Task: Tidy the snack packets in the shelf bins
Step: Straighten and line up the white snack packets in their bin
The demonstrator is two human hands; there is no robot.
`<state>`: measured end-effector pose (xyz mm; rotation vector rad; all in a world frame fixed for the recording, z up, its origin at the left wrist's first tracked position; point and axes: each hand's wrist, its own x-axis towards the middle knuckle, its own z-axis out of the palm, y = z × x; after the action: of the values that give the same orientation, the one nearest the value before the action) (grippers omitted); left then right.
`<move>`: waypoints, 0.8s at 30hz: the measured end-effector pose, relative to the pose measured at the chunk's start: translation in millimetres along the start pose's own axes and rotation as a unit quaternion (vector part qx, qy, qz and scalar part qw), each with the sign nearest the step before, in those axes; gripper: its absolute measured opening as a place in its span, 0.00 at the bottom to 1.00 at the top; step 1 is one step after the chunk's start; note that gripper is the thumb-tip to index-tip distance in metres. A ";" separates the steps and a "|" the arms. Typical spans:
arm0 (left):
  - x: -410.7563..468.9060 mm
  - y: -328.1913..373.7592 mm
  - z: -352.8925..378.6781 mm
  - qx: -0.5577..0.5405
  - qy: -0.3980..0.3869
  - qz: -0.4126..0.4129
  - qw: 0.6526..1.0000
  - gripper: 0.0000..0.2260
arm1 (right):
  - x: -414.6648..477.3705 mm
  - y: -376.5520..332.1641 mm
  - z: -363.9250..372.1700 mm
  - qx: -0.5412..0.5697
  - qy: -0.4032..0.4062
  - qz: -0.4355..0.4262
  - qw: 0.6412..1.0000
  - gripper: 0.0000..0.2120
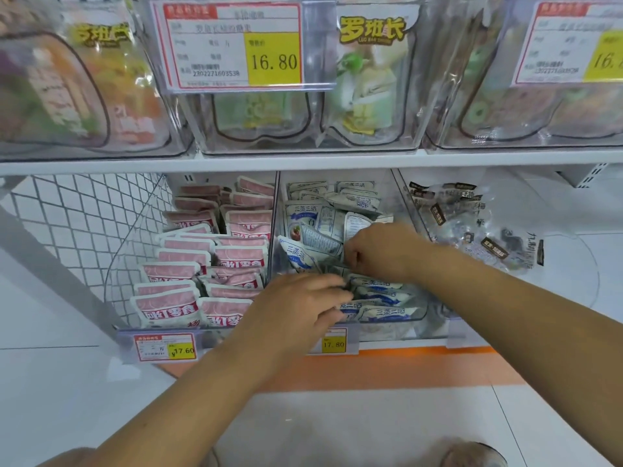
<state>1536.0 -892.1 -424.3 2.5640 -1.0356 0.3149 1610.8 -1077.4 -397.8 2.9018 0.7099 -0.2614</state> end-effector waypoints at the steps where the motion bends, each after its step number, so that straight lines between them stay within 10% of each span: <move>1: 0.2 1.9 -2.1 -0.017 0.002 -0.017 1.000 0.13 | -5.4 0.7 -1.2 0.008 0.011 -0.001 1.000 0.09; 5: 0.3 8.3 -12.9 -0.144 0.021 -0.164 0.976 0.21 | -39.2 14.0 -8.8 0.189 0.139 0.029 0.972 0.03; 11: 19.8 6.8 -11.5 -0.204 0.106 -0.248 0.941 0.29 | -74.9 6.8 -2.1 0.499 0.251 0.076 0.826 0.02; 15: 30.4 12.0 -10.7 -0.247 0.075 -0.259 0.931 0.11 | -80.3 2.0 -3.0 0.602 0.268 0.079 0.748 0.02; 18: 32.5 14.1 -6.3 -0.261 0.119 -0.264 0.921 0.07 | -81.5 -2.5 2.0 0.548 0.313 0.132 0.764 0.05; 24: 27.5 16.9 1.7 -0.111 0.140 -0.166 0.970 0.07 | -93.4 -26.1 -3.9 0.699 0.190 0.111 0.681 0.25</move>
<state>1543.7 -921.2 -412.6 2.3504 -0.4977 0.4285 1517.5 -1095.1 -377.7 4.5817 0.0417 -0.2013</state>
